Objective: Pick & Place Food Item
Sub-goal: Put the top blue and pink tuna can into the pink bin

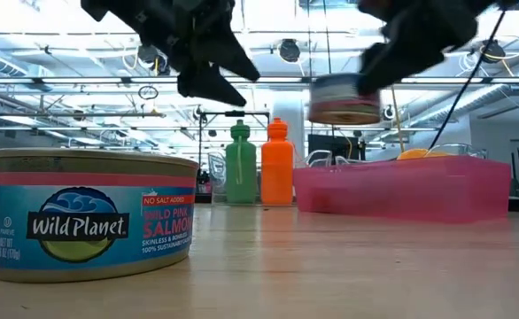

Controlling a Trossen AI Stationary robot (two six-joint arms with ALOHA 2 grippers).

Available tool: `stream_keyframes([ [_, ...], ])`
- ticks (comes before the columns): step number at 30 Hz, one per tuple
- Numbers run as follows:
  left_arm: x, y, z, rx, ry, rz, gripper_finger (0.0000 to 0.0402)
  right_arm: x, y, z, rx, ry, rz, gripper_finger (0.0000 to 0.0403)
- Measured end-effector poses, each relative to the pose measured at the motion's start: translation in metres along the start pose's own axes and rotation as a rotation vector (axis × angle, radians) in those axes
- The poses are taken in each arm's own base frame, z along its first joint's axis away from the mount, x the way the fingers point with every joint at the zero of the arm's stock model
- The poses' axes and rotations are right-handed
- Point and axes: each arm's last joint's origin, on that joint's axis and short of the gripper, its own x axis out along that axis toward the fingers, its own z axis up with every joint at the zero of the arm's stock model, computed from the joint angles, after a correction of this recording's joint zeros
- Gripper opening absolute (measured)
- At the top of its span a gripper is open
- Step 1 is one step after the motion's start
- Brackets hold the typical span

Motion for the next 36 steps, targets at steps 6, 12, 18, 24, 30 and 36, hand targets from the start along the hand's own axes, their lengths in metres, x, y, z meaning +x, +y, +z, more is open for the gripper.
stream_keyframes([
  [6,0.012,0.0,-0.009,0.01,0.042,0.013,0.0356,-0.036,-0.007,-0.038,0.113,0.068,-0.165,0.0354],
  [12,0.022,-0.001,-0.014,0.01,0.044,0.014,0.0356,-0.043,-0.016,-0.085,0.228,0.078,-0.204,0.0354],
  [18,0.022,0.0,-0.014,0.015,0.046,0.016,0.0356,-0.031,-0.018,-0.118,0.192,0.093,-0.187,0.0354],
  [24,0.022,-0.001,-0.013,0.013,0.036,0.013,0.0356,-0.022,-0.024,-0.132,0.222,0.074,-0.211,0.0354],
  [30,0.022,-0.001,-0.012,0.011,0.027,0.01,0.0356,-0.02,-0.027,-0.135,0.244,0.092,-0.184,0.0354],
  [36,0.022,-0.001,-0.012,-0.01,0.029,0.01,0.0356,-0.02,-0.027,-0.134,0.239,0.087,-0.185,0.0372],
])
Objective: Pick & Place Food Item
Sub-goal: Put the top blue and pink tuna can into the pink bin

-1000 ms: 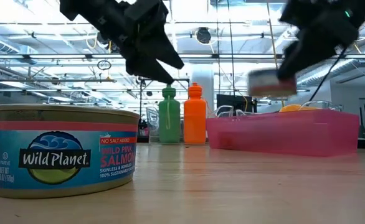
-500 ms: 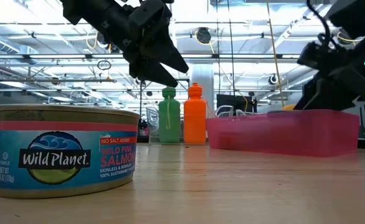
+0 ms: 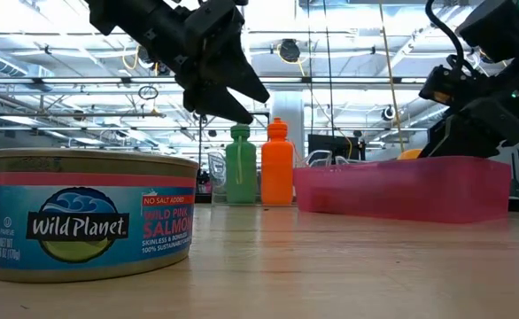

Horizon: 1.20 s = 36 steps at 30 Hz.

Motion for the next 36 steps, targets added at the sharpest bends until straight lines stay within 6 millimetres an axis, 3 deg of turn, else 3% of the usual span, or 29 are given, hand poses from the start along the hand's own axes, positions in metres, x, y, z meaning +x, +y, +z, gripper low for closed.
stream_keyframes([
  [2,0.0,0.0,0.0,-0.012,0.001,0.0,0.0356,0.0,0.0,0.0,0.005,-0.001,0.0,0.0382],
  [5,0.0,0.0,0.0,0.002,0.001,0.0,0.0356,-0.001,0.0,0.001,-0.032,-0.008,0.007,0.0349],
  [10,0.0,-0.001,-0.001,0.022,0.007,-0.001,0.0356,-0.006,0.0,0.004,-0.024,-0.032,0.082,0.0349],
  [14,0.0,-0.001,-0.001,0.023,0.006,-0.001,0.0356,-0.009,0.003,0.008,-0.005,-0.053,0.178,0.0382],
  [20,0.0,-0.001,-0.001,0.024,0.006,-0.002,0.0356,-0.009,0.003,0.009,-0.051,-0.077,0.159,0.0357],
  [29,0.0,-0.001,-0.001,0.024,0.005,-0.003,0.0356,-0.009,-0.001,0.012,-0.001,-0.132,0.017,0.0386],
  [33,0.0,-0.002,0.002,0.018,-0.023,-0.012,0.0356,-0.009,0.003,0.012,-0.038,-0.112,0.13,0.0381],
  [36,0.0,-0.005,0.011,0.026,-0.126,-0.043,0.0356,-0.009,0.001,0.014,-0.019,-0.134,0.085,0.0387],
])
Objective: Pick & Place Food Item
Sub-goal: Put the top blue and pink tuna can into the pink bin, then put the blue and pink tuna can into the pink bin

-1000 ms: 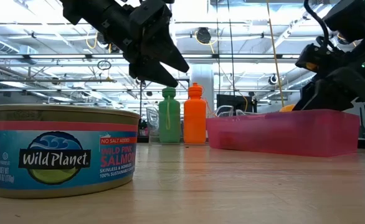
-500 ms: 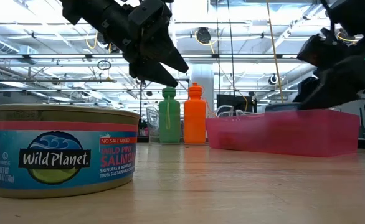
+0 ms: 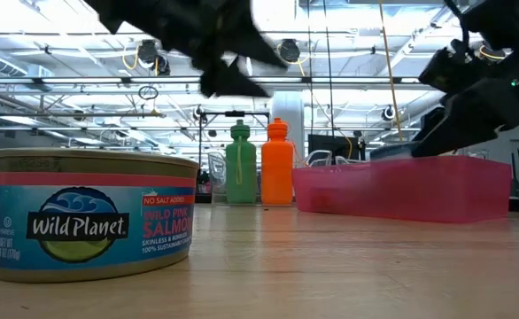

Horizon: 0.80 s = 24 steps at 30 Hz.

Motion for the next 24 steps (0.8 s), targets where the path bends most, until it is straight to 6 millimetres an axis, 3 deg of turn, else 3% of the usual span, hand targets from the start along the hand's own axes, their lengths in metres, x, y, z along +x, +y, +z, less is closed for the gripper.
stream_keyframes([
  [5,0.016,-0.006,0.009,-0.001,-0.202,-0.068,0.0356,0.0,0.001,0.0,-0.003,-0.003,0.018,0.0397],
  [11,0.059,-0.007,-0.009,-0.022,-0.218,-0.144,0.0356,0.004,0.0,-0.001,0.007,0.023,-0.001,0.0396],
  [17,0.103,-0.014,-0.013,0.015,-0.202,-0.138,0.0356,0.01,-0.002,-0.006,-0.002,0.068,-0.03,0.0395],
  [21,0.101,-0.017,-0.001,0.079,-0.145,-0.145,0.0356,0.009,-0.002,-0.004,0.0,0.054,-0.02,0.0395],
  [24,0.082,-0.022,0.008,0.115,-0.023,-0.146,0.0356,0.007,-0.001,-0.003,0.004,0.051,0.01,0.0395],
])
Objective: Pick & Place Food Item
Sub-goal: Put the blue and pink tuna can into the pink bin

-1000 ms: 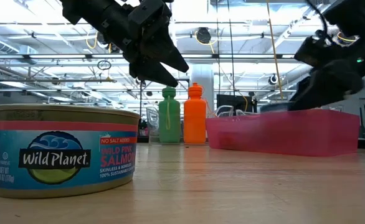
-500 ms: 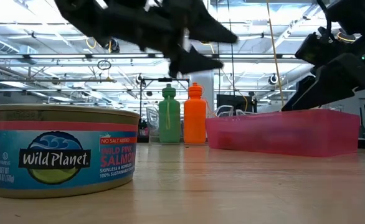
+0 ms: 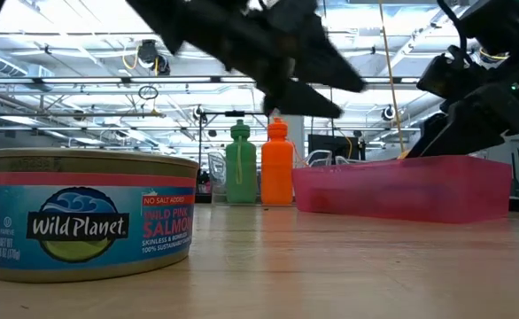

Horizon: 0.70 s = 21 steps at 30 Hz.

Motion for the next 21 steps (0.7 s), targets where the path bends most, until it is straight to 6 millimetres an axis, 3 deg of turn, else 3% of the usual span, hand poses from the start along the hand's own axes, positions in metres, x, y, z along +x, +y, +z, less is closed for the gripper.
stream_keyframes([
  [4,-0.036,-0.021,0.003,-0.005,0.231,-0.097,0.0356,-0.002,0.001,0.001,0.016,0.004,0.06,0.0395],
  [10,-0.071,-0.077,-0.027,-0.021,0.555,-0.116,0.0356,-0.004,0.003,0.003,0.017,-0.02,0.092,0.0395],
  [16,-0.074,-0.121,-0.059,0.053,0.613,-0.081,0.0356,-0.006,0.008,0.011,-0.005,-0.109,0.134,0.0396],
  [21,-0.066,-0.126,-0.076,0.041,0.636,0.011,0.0356,-0.009,0.013,0.018,-0.014,-0.188,0.168,0.0396],
])
